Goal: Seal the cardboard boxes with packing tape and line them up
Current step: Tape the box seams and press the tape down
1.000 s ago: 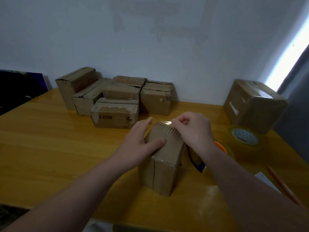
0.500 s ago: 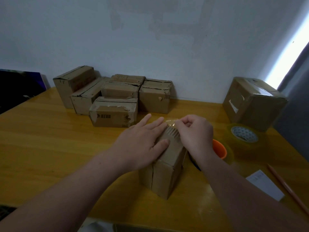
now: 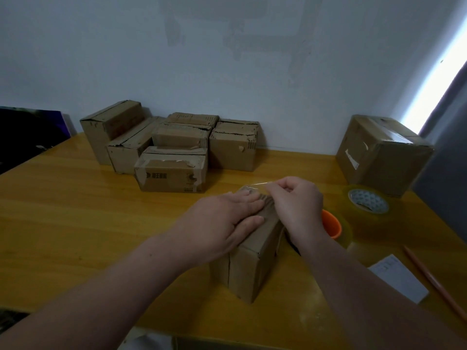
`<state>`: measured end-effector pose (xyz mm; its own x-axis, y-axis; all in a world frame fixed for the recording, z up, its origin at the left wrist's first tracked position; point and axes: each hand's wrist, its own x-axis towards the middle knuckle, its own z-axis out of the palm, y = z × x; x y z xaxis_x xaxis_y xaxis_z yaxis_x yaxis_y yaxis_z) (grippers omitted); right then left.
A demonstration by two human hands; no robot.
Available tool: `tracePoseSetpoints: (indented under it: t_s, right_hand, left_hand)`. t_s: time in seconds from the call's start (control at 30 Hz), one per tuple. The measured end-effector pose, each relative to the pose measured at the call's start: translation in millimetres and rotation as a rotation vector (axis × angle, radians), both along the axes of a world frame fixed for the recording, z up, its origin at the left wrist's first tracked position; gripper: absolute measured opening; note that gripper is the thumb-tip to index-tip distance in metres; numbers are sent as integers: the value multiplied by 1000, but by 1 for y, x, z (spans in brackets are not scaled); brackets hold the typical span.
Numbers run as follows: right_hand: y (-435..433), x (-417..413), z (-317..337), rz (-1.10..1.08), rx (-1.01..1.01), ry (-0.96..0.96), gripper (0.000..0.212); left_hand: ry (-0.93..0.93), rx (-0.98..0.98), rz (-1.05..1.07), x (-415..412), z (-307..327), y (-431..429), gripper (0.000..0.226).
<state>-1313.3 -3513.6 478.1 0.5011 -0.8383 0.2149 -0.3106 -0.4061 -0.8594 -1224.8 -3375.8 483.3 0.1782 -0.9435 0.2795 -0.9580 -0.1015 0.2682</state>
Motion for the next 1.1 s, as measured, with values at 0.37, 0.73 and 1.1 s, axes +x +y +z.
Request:
tracePoseSetpoints:
  t_s: [0.37,0.73,1.1]
  right_hand:
    - [-17,-23,-9,475,522,8,59]
    - [-26,-28,-3,759,-322,395,69]
    - [-27,-28,-2,792,-617,514,75]
  left_hand:
    - [52,-440,-90,6,-17,7,50]
    - [153,-421,-69,8,-17,4,32]
    - [191,-408,-27,5,-19,2,27]
